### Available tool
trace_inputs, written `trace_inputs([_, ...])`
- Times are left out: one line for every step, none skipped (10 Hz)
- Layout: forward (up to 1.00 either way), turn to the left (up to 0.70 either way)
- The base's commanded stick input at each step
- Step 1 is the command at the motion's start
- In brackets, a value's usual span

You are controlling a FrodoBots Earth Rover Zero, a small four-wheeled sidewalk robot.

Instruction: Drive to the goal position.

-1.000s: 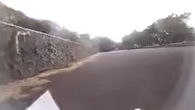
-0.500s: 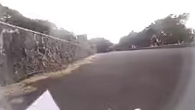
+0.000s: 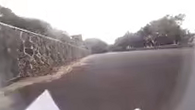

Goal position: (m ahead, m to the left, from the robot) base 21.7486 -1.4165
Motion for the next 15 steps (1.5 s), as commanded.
trace_inputs([1.00, -0.16])
trace_inputs([1.00, -0.15])
trace_inputs([1.00, -0.30])
trace_inputs([1.00, -0.01])
trace_inputs([1.00, -0.32])
trace_inputs([1.00, -0.25])
trace_inputs([1.00, -0.06])
trace_inputs([1.00, -0.25])
trace_inputs([1.00, -0.18])
trace_inputs([1.00, -0.25])
trace_inputs([1.00, -0.35])
trace_inputs([1.00, -0.06])
trace_inputs([1.00, 0.00])
trace_inputs([1.00, 0.00])
trace_inputs([1.00, 0.00])
